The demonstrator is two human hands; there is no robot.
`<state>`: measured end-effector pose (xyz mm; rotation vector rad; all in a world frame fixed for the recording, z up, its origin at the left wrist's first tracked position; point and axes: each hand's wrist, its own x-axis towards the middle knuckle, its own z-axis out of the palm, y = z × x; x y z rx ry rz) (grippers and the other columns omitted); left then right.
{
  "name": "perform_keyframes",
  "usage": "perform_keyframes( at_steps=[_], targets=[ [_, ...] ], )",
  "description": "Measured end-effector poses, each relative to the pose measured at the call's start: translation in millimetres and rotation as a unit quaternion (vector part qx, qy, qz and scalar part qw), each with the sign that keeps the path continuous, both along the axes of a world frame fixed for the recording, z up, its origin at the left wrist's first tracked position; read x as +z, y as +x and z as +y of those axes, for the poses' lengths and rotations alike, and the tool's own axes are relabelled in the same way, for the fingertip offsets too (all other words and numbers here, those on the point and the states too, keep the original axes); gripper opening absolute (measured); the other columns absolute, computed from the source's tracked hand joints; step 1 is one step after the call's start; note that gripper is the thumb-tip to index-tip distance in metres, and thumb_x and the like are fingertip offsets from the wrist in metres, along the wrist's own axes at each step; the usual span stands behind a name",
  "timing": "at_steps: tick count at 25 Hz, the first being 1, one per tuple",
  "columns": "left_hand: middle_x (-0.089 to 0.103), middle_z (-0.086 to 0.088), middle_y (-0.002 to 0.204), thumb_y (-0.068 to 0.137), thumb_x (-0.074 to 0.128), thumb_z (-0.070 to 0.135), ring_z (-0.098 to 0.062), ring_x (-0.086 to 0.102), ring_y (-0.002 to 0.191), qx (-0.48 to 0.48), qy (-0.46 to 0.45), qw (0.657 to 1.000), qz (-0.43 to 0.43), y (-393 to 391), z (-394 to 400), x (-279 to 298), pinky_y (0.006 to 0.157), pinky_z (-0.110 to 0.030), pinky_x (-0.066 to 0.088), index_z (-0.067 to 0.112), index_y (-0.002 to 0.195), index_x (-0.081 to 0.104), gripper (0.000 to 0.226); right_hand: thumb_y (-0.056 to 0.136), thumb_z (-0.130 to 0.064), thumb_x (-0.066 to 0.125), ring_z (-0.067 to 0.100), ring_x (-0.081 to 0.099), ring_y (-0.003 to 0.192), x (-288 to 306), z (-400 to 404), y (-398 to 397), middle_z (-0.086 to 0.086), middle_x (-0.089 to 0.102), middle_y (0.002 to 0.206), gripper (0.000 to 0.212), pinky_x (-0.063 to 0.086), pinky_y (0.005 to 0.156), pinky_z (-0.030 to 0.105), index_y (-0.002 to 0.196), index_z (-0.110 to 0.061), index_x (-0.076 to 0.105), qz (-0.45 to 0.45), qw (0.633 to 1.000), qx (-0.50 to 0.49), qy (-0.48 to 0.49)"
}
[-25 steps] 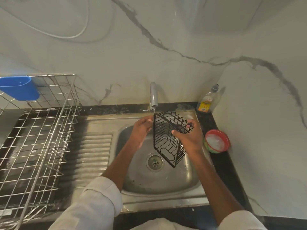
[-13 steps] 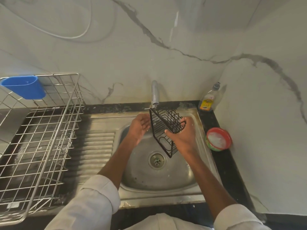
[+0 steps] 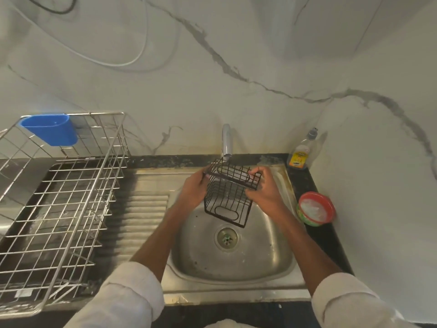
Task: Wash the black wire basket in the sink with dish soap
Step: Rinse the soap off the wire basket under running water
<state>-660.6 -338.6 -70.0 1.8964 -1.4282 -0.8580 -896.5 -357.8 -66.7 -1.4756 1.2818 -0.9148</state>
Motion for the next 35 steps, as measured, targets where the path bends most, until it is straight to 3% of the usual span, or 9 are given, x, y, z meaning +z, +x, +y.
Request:
perform_keyframes(
  at_steps=[5, 9, 15, 20, 23, 26, 30, 33, 35],
  targets=[
    [0.057, -0.001, 0.15, 0.107, 0.05, 0.008, -0.019, 0.058, 0.132, -0.022, -0.081, 0.996, -0.029, 12, 32, -2, 0.115, -0.043, 0.048, 0.017, 0.162, 0.038, 0.057, 0.08, 0.028, 0.057, 0.021, 0.066, 0.121, 4, -26, 16, -0.006, 0.06, 0.134, 0.07, 0.063, 0.082, 0.035, 0.128, -0.023, 0.049, -0.029, 0.995, 0.089, 0.039],
    [0.027, 0.002, 0.173, 0.096, 0.069, 0.023, -0.025, 0.052, 0.143, 0.017, -0.023, 0.997, 0.075, 27, 50, -1, 0.119, -0.047, 0.046, 0.028, 0.17, 0.015, 0.091, 0.081, 0.03, 0.048, 0.013, 0.057, 0.129, 4, -47, 35, -0.005, 0.058, 0.143, 0.067, 0.065, 0.082, 0.038, 0.122, -0.023, 0.05, -0.03, 0.992, 0.113, 0.055],
    [0.069, 0.012, 0.131, 0.067, 0.092, 0.02, -0.019, 0.071, 0.121, -0.013, 0.039, 0.988, 0.148, 47, 58, -8, 0.103, -0.056, 0.058, 0.045, 0.14, 0.045, 0.09, 0.083, 0.029, 0.043, 0.005, 0.056, 0.133, -5, -57, 64, -0.005, 0.067, 0.137, 0.061, 0.059, 0.09, 0.025, 0.125, -0.015, 0.05, -0.044, 0.991, 0.123, 0.042],
    [0.061, 0.015, 0.136, 0.081, 0.088, -0.001, -0.021, 0.077, 0.107, -0.005, 0.016, 0.985, 0.174, 47, 59, -6, 0.087, -0.039, 0.065, 0.035, 0.148, 0.041, 0.089, 0.092, 0.02, 0.049, 0.001, 0.061, 0.124, -10, -57, 76, -0.009, 0.072, 0.129, 0.044, 0.058, 0.094, 0.024, 0.124, -0.009, 0.059, -0.095, 0.991, 0.067, 0.07],
    [0.065, 0.006, 0.134, 0.07, 0.096, 0.009, -0.023, 0.077, 0.106, -0.019, 0.024, 0.987, 0.157, 44, 58, -2, 0.088, -0.04, 0.065, 0.035, 0.144, 0.045, 0.094, 0.092, 0.017, 0.054, 0.004, 0.062, 0.126, -8, -57, 69, -0.006, 0.073, 0.128, 0.041, 0.056, 0.096, 0.02, 0.123, -0.009, 0.063, -0.098, 0.992, 0.063, 0.054],
    [0.065, 0.004, 0.127, 0.058, 0.099, 0.022, -0.019, 0.072, 0.112, -0.004, 0.0, 0.993, 0.116, 29, 57, -2, 0.093, -0.044, 0.063, 0.029, 0.142, 0.045, 0.101, 0.087, 0.016, 0.06, 0.008, 0.062, 0.127, -4, -55, 52, -0.006, 0.07, 0.131, 0.051, 0.056, 0.103, 0.034, 0.125, -0.018, 0.064, -0.055, 0.994, 0.068, 0.064],
    [0.056, 0.01, 0.134, 0.062, 0.098, 0.02, -0.012, 0.058, 0.122, -0.035, -0.051, 0.998, 0.006, 5, 59, 7, 0.102, -0.026, 0.05, 0.022, 0.151, 0.043, 0.105, 0.083, 0.018, 0.054, 0.021, 0.067, 0.118, -6, -41, 9, -0.003, 0.069, 0.132, 0.07, 0.061, 0.082, 0.035, 0.135, -0.028, 0.061, -0.031, 0.983, 0.106, 0.149],
    [0.047, 0.016, 0.135, 0.069, 0.095, 0.017, -0.005, 0.049, 0.123, -0.081, -0.055, 0.995, -0.032, -10, 68, 15, 0.1, -0.011, 0.037, 0.023, 0.155, 0.039, 0.102, 0.093, -0.013, 0.059, 0.037, 0.065, 0.121, -12, -44, -20, 0.008, 0.073, 0.126, 0.034, 0.053, 0.098, 0.053, 0.123, -0.024, 0.07, -0.084, 0.963, 0.043, 0.253],
    [0.045, 0.018, 0.142, 0.071, 0.093, 0.016, -0.003, 0.046, 0.13, -0.12, -0.062, 0.99, -0.041, -19, 76, 16, 0.108, -0.017, 0.039, 0.028, 0.158, 0.035, 0.105, 0.096, -0.057, 0.055, 0.04, 0.065, 0.119, -15, -43, -29, 0.015, 0.071, 0.127, 0.046, 0.052, 0.098, 0.058, 0.121, -0.023, 0.072, -0.052, 0.942, 0.047, 0.329]
  ],
)
